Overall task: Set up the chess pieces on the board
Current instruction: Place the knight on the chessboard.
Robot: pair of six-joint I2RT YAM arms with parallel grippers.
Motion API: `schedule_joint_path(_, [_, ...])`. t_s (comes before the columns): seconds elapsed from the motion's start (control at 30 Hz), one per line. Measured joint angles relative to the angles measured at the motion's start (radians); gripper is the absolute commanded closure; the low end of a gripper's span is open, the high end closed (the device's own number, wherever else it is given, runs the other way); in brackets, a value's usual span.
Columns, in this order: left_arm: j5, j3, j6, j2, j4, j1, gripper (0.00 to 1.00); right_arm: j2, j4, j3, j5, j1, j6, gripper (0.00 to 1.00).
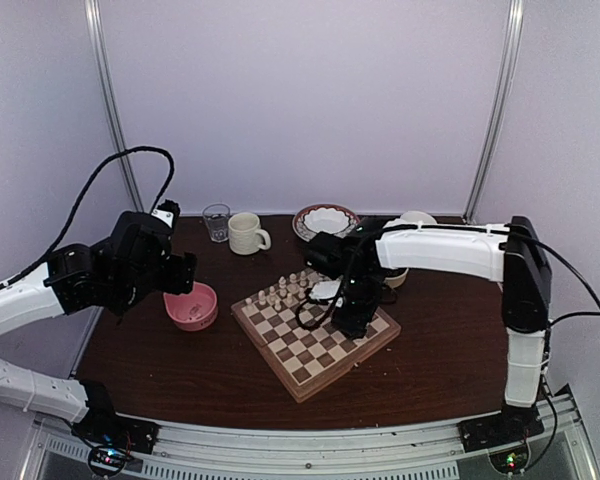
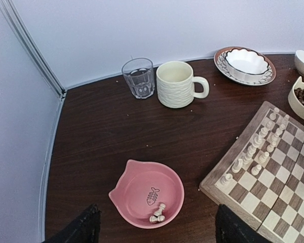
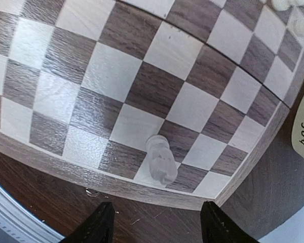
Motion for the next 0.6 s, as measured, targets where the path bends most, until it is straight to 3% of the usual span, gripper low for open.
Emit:
schedule_joint_path(0.27, [0.023, 0.033, 0.009, 0.039, 0.047, 0.069, 0.21, -0.433, 0.449, -0.455, -0.035, -0.029, 0.072, 0.44])
schedule_joint_path(0.6, [0.032, -0.175, 0.105, 0.093, 0.274, 0.098, 0.11, -0.544, 0.945, -0.85, -0.128, -0.058, 0.188, 0.4])
